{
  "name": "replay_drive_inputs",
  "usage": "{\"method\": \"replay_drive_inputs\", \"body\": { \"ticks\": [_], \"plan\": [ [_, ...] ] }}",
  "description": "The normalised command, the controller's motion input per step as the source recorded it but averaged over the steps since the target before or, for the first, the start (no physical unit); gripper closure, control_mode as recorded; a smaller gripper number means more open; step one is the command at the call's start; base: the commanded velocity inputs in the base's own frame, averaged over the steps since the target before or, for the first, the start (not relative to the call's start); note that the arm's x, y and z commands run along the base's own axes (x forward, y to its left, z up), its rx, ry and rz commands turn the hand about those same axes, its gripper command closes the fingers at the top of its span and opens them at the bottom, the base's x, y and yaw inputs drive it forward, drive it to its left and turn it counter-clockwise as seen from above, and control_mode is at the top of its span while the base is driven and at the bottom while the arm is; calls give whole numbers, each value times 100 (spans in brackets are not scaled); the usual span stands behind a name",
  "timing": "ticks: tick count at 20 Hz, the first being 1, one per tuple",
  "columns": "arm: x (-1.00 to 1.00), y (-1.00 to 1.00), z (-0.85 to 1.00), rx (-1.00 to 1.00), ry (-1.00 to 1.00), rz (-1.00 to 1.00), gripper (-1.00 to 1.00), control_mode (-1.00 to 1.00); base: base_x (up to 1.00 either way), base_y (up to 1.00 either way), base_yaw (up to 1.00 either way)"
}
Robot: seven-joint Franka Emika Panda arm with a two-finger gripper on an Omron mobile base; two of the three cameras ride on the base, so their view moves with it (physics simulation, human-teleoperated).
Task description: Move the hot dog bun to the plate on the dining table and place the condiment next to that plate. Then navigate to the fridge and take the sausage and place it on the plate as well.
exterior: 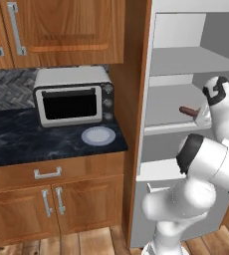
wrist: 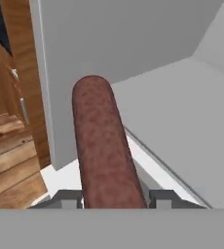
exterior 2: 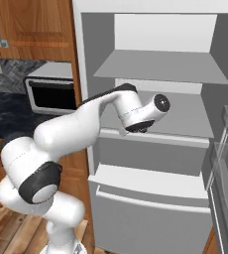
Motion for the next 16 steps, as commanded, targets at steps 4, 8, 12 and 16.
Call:
{"method": "replay_drive_inputs", "body": {
  "ticks": [4, 8, 12, 16],
  "plan": [
    [-80, 40, 2, 0, 12, -61, 100, -100, 0, 0, 0],
    [-23, 18, 15, -3, 21, -69, 100, -100, 0, 0, 0],
    [-11, 25, 15, -5, 16, -65, 100, -100, 0, 0, 0],
    [-33, 27, 0, 0, 4, -48, 100, -100, 0, 0, 0]
  ]
}}
